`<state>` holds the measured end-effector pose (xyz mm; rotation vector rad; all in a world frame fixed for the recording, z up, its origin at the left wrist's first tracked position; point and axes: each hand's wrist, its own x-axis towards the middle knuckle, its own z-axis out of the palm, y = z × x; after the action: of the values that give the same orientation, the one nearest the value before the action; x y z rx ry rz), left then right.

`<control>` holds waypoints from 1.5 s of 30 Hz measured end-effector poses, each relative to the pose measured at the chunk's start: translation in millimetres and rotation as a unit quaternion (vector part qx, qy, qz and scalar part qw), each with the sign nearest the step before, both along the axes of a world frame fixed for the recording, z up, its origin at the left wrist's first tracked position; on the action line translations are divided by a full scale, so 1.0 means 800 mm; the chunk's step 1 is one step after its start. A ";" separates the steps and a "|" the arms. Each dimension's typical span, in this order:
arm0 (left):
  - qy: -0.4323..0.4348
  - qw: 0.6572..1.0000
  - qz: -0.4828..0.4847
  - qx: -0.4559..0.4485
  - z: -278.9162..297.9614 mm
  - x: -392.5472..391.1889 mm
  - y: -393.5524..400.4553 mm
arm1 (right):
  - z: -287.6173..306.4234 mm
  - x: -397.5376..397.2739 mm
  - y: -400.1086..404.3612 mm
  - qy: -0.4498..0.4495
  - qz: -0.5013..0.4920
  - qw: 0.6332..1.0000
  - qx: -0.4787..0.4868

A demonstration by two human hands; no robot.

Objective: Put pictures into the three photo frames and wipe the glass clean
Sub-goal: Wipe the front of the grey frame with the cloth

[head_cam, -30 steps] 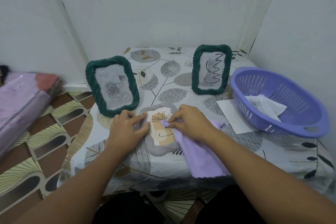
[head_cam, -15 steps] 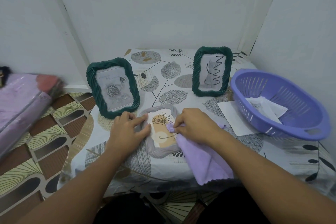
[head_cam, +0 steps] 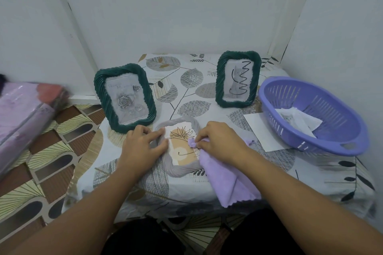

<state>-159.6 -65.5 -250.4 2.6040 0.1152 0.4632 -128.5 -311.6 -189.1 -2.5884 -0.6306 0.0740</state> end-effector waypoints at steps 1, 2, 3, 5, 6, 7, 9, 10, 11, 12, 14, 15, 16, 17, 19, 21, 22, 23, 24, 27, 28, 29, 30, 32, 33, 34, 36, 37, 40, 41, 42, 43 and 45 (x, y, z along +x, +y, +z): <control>0.000 1.000 0.000 0.001 0.000 0.000 0.000 | -0.001 -0.001 0.000 0.001 -0.002 1.000 -0.002; 0.000 1.000 0.000 0.001 0.000 0.000 0.000 | -0.001 -0.001 -0.001 0.009 -0.002 1.000 -0.007; -0.002 1.000 -0.001 0.000 0.000 0.000 0.000 | 0.000 -0.001 -0.003 0.023 -0.001 1.000 -0.012; -0.004 1.000 -0.002 0.001 0.000 0.000 0.000 | 0.005 0.002 -0.006 0.050 0.006 0.999 -0.020; -0.003 1.000 -0.002 0.003 -0.001 0.000 0.000 | 0.006 0.003 -0.006 0.051 0.003 0.998 -0.022; -0.003 1.000 -0.001 0.004 -0.001 0.000 0.000 | 0.007 0.003 -0.004 0.043 -0.004 0.999 -0.022; -0.006 1.000 0.001 0.001 -0.001 0.000 -0.001 | 0.004 0.000 0.001 0.013 -0.024 1.000 -0.015; -0.010 1.000 0.002 0.000 -0.001 0.000 -0.001 | 0.001 -0.002 0.003 -0.001 -0.031 0.999 -0.011; -0.013 1.000 0.003 0.000 -0.001 -0.001 -0.001 | -0.002 -0.005 0.005 -0.011 -0.034 0.999 -0.012; -0.013 1.000 0.003 0.001 -0.001 -0.001 -0.001 | -0.004 -0.008 0.006 -0.014 -0.034 0.999 -0.016; -0.011 1.000 0.000 0.001 -0.002 0.000 -0.002 | -0.003 -0.010 0.002 0.005 -0.023 0.999 -0.024; -0.013 1.000 0.000 0.001 -0.002 0.000 -0.001 | -0.001 -0.009 0.000 0.023 -0.014 0.999 -0.023; -0.013 1.000 0.001 0.000 -0.002 0.000 -0.001 | 0.001 -0.007 -0.003 0.037 -0.007 0.999 -0.018; -0.011 1.000 0.002 0.000 -0.002 0.000 0.000 | 0.003 -0.005 -0.004 0.042 -0.005 0.999 -0.012; -0.006 1.000 0.004 0.000 -0.002 0.000 -0.001 | 0.003 -0.004 -0.002 0.025 -0.017 1.000 0.002; -0.005 1.000 0.004 -0.002 -0.001 0.000 -0.001 | -0.001 -0.007 0.000 0.010 -0.023 1.000 0.008; -0.006 1.000 0.003 -0.003 -0.001 0.000 -0.001 | -0.002 -0.008 0.000 0.015 -0.018 1.000 0.007; -0.009 1.000 0.003 -0.001 -0.001 0.000 -0.001 | -0.003 -0.009 -0.002 0.026 -0.008 1.000 0.004; -0.013 1.000 0.002 0.001 -0.002 0.001 -0.001 | -0.003 -0.009 -0.005 0.039 0.004 0.999 0.003; -0.014 1.000 0.000 0.005 -0.004 0.001 0.000 | -0.001 -0.005 -0.010 0.049 0.012 0.999 0.013; -0.012 1.000 0.001 0.005 -0.004 0.002 0.000 | -0.001 -0.004 -0.008 0.038 0.002 0.999 0.018; -0.010 1.000 0.001 0.004 -0.003 0.002 0.000 | -0.003 -0.003 -0.004 0.026 -0.007 0.999 0.023; -0.010 1.000 0.001 0.003 -0.003 0.001 -0.001 | -0.004 -0.002 -0.001 0.017 -0.012 0.999 0.026; -0.012 1.000 -0.001 0.000 -0.002 0.001 -0.001 | -0.006 -0.002 0.002 0.027 -0.001 0.999 0.032; -0.012 1.000 -0.001 -0.003 -0.001 0.000 -0.001 | -0.005 -0.002 -0.001 0.047 0.013 0.998 0.035; -0.014 1.000 0.000 -0.005 -0.002 0.000 -0.001 | -0.003 -0.002 -0.006 0.070 0.029 0.996 0.038; -0.021 1.000 -0.001 -0.004 -0.003 0.001 -0.001 | 0.001 -0.001 -0.017 0.101 0.051 0.993 0.036; -0.023 1.000 -0.001 -0.002 -0.003 0.001 -0.001 | 0.003 0.000 -0.019 0.100 0.050 0.993 0.038; -0.009 1.000 0.002 0.003 -0.003 0.001 0.000 | 0.000 0.002 -0.008 0.046 0.007 0.998 0.041; -0.005 1.000 0.003 0.005 -0.003 0.001 0.000 | -0.002 0.001 -0.003 0.033 -0.001 0.999 0.041; -0.005 1.000 0.003 0.005 -0.003 0.001 0.000 | -0.004 -0.001 -0.001 0.031 0.004 0.999 0.045; -0.008 1.000 0.003 0.004 -0.003 0.001 0.000 | -0.005 -0.002 -0.001 0.038 0.018 0.998 0.050; -0.008 1.000 0.002 0.004 -0.003 0.001 0.000 | -0.002 -0.003 -0.008 0.074 0.052 0.994 0.053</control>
<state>-158.5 -65.2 -253.0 2.6068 0.1141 0.4875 -130.8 -318.1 -191.0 -2.4199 -0.6956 0.2563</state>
